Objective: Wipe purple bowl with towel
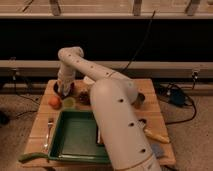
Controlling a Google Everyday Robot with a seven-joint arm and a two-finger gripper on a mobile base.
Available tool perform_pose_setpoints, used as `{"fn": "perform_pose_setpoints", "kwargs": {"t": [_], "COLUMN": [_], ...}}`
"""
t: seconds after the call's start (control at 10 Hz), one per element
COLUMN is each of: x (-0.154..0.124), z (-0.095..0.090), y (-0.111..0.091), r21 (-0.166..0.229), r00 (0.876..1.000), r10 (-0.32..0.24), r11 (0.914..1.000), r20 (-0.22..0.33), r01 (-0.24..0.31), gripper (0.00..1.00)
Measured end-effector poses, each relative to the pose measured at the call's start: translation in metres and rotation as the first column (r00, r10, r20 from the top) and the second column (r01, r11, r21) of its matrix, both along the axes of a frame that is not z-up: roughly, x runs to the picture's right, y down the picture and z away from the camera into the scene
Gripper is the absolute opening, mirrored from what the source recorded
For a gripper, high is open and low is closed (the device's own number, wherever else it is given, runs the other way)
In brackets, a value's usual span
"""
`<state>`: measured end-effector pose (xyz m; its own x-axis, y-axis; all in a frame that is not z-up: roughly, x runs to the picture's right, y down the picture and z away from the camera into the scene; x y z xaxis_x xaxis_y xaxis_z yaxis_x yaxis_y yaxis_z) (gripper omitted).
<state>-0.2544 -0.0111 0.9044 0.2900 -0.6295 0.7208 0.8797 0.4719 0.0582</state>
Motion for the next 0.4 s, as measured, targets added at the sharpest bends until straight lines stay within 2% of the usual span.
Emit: {"fn": "perform_pose_setpoints", "kwargs": {"t": [0.2,0.4], "x": [0.006,-0.007], "z": [0.001,-0.002], "y": [-0.012,-0.016], "r21": [0.018,0.026], "r00": [1.000,1.000], "r10": [0.015,0.009], "r11": [0.9997,0.9996], "r20": [-0.010,0.007], "r01": [-0.015,-0.009], "gripper": [0.00,0.00]}}
